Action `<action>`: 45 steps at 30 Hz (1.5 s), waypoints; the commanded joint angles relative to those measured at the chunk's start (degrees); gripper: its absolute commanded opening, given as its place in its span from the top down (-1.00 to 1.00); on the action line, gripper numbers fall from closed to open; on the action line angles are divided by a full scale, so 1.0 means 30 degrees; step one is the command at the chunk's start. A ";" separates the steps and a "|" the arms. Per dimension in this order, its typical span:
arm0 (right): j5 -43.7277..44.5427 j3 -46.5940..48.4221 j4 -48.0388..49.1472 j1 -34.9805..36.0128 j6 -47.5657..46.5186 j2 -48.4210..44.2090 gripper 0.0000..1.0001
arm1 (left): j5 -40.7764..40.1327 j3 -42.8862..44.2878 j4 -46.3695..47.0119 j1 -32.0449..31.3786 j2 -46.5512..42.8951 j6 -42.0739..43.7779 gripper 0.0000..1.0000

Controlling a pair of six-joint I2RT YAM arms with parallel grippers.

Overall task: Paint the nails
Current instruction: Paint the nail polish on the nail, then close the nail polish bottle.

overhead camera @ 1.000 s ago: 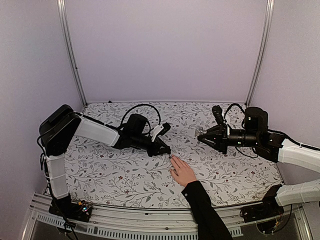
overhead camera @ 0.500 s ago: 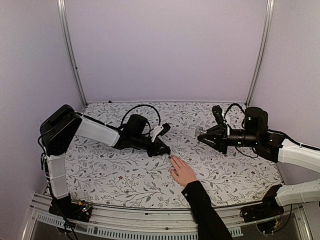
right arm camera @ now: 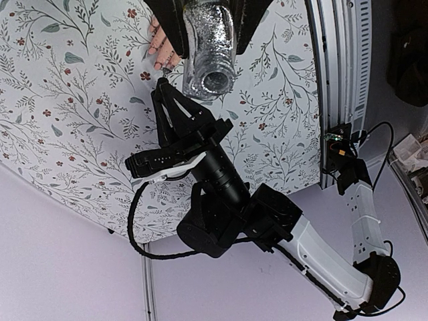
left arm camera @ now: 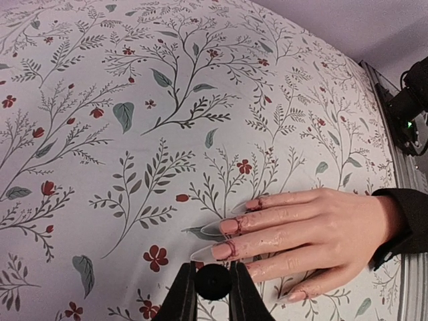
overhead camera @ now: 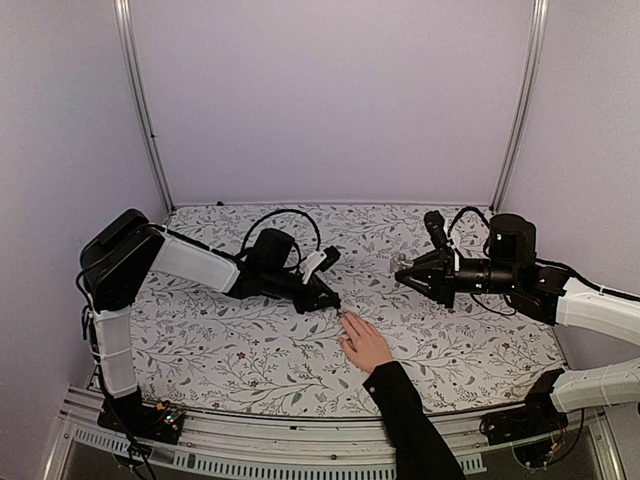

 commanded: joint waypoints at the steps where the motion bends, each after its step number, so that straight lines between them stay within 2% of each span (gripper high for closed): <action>1: 0.0087 -0.0135 0.0318 -0.0150 0.0112 -0.0274 1.00 | -0.0310 0.0345 -0.0294 0.0273 0.0210 0.0036 1.00; 20: 0.0160 0.0268 -0.0065 -0.0135 0.0061 -0.0389 1.00 | -0.0668 -0.0044 -0.0461 0.0982 -0.2673 0.0068 1.00; 36: -0.0498 0.1784 -0.0858 0.0282 0.0200 0.0052 1.00 | -0.0585 -0.2003 -0.1983 0.0553 -1.1979 0.0654 1.00; 40: -0.0268 0.2259 -0.1334 0.1134 0.0008 0.0563 1.00 | -0.0277 -0.2452 -0.1938 -0.0185 -1.3917 0.0593 1.00; 45: 0.1172 0.2824 -0.1969 0.2652 -0.0814 0.1304 1.00 | 0.0867 -0.3166 -0.0159 -0.1961 -1.5259 0.0210 0.99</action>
